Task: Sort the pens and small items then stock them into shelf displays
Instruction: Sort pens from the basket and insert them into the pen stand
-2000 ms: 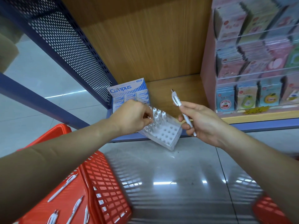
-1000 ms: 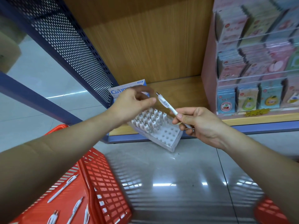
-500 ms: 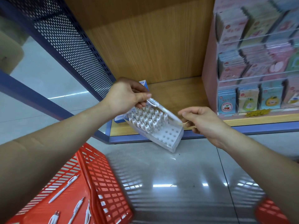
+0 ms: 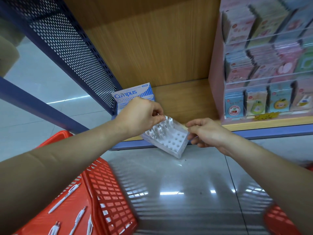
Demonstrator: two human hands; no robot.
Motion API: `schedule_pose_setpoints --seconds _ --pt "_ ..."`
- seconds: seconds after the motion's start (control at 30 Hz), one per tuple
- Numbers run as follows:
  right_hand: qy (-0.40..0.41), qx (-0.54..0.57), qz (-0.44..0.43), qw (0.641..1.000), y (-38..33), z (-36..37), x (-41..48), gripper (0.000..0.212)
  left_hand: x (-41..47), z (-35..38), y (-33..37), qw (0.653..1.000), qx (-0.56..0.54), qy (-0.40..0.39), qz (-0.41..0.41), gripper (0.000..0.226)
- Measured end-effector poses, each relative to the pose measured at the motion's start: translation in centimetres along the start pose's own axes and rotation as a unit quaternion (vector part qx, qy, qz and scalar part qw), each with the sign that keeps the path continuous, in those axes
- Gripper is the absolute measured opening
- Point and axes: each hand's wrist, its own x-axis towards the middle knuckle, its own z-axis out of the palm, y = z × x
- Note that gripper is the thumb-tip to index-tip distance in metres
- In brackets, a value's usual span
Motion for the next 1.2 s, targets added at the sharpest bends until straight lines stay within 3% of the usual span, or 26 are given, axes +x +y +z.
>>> schedule_pose_setpoints --seconds 0.13,0.37,0.5,0.77,1.2 --pt "-0.017 0.017 0.007 1.000 0.1 0.0 0.1 0.021 -0.2 0.9 -0.1 0.998 0.034 -0.003 0.047 0.022" --pt "-0.029 0.030 0.013 0.999 0.5 0.0 0.4 0.022 0.0 2.8 -0.3 0.998 0.034 -0.044 0.037 0.031" --pt "-0.032 0.039 -0.002 0.999 0.8 0.1 0.5 0.025 0.6 2.5 -0.2 0.997 0.008 -0.077 0.007 0.016" --pt "0.002 -0.115 -0.095 0.989 2.2 0.7 0.6 0.041 0.4 2.5 -0.8 0.998 -0.011 -0.061 0.011 0.019" --pt "0.023 -0.142 -0.109 0.984 2.8 1.1 1.0 0.046 1.1 3.7 -0.1 0.999 0.004 -0.048 -0.022 0.016"
